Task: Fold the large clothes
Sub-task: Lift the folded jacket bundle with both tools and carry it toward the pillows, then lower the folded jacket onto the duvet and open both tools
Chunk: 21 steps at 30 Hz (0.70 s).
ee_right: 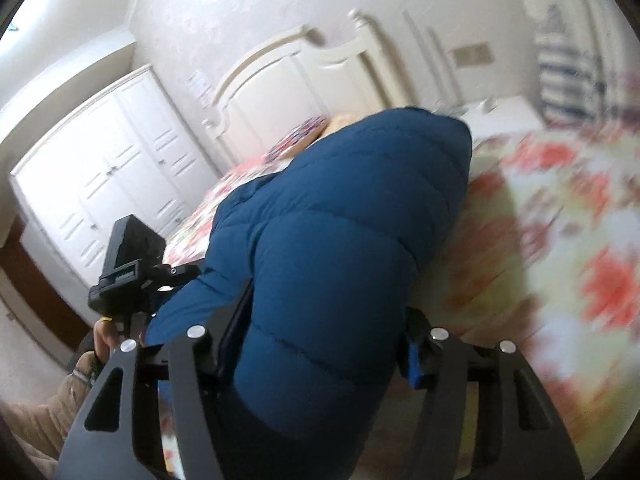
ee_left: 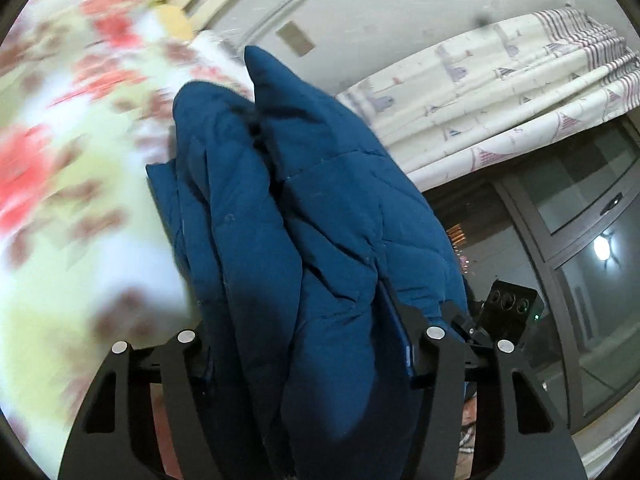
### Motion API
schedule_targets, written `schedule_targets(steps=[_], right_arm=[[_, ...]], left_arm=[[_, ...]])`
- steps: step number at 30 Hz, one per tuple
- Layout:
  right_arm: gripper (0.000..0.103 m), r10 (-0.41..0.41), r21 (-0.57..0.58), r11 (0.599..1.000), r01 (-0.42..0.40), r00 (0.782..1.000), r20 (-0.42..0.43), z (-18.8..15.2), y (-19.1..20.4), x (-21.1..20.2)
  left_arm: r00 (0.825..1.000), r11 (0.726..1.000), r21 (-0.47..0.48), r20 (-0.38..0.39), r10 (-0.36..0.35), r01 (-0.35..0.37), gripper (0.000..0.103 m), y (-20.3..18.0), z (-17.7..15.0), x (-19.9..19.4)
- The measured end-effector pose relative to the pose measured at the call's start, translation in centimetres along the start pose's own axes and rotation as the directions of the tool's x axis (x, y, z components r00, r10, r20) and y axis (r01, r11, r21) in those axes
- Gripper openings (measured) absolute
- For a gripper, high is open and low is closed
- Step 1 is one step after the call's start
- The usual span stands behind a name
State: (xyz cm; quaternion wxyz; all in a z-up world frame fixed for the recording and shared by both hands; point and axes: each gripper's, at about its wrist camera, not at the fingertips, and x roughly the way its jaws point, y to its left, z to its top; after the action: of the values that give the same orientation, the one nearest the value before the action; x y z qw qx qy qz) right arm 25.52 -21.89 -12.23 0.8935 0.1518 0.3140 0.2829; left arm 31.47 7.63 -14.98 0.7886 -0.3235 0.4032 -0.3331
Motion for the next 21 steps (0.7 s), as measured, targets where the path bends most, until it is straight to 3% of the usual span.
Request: schedule_targets(steps=[5, 7, 9, 10, 12, 14, 16, 18, 19, 20, 21], right_arm=[[0.063, -0.084, 0.058, 0.995, 0.087, 0.995, -0.045, 4.2, -6.6, 0.6], [0.072, -0.155, 0.108, 0.980, 0.168, 0.981, -0.116, 4.1, -9.5, 2.4], [0.083, -0.151, 0.180, 0.969, 0.169, 0.982, -0.111, 3.6, -10.8, 2.1], [0.084, -0.171, 0.176, 0.966, 0.188, 0.979, -0.108, 3.6, -10.4, 2.0], [0.085, -0.298, 0.102, 0.947, 0.304, 0.952, -0.072, 3.6, -7.5, 0.7], [0.087, -0.409, 0.017, 0.912, 0.409, 0.911, 0.054, 3.2, -3.7, -1.3], [0.088, -0.368, -0.046, 0.925, 0.376, 0.921, 0.129, 3.1, -0.8, -1.7], [0.088, -0.375, -0.168, 0.907, 0.386, 0.922, 0.097, 2.3, 2.3, 0.4], [0.088, -0.405, -0.239, 0.880, 0.410, 0.911, 0.070, 1.4, 3.3, 1.7], [0.089, -0.461, -0.325, 0.834, 0.445, 0.887, 0.033, 0.1, 4.2, 3.7], [0.090, -0.511, -0.384, 0.783, 0.489, 0.858, 0.049, -0.8, 4.8, 5.1]], left_arm=[[1.000, 1.000, -0.020, -0.006, 0.019, -0.019, 0.053, -1.2, 3.4, 7.3], [0.998, 0.997, -0.044, -0.008, 0.061, -0.062, 0.059, -0.3, 3.9, 10.2], [0.996, 0.995, -0.045, 0.009, 0.091, -0.090, 0.067, -0.4, 3.8, 10.6], [0.995, 0.994, -0.040, 0.012, 0.101, -0.101, 0.070, -0.6, 3.6, 10.3], [0.988, 0.988, -0.009, 0.021, 0.151, -0.151, 0.077, -1.3, 3.2, 9.8], [0.980, 0.981, 0.010, 0.048, 0.194, -0.195, 0.088, -1.7, 2.8, 8.7], [0.971, 0.974, 0.016, 0.085, 0.224, -0.226, 0.088, -2.1, 2.0, 7.5], [0.961, 0.967, 0.026, 0.121, 0.250, -0.255, 0.088, -2.5, 1.2, 6.7], [0.949, 0.958, 0.031, 0.150, 0.278, -0.286, 0.088, -2.9, 0.7, 6.1], [0.935, 0.948, 0.033, 0.177, 0.307, -0.317, 0.089, -3.4, 0.3, 5.3], [0.921, 0.936, 0.040, 0.199, 0.335, -0.349, 0.089, -4.2, -0.1, 4.8]])
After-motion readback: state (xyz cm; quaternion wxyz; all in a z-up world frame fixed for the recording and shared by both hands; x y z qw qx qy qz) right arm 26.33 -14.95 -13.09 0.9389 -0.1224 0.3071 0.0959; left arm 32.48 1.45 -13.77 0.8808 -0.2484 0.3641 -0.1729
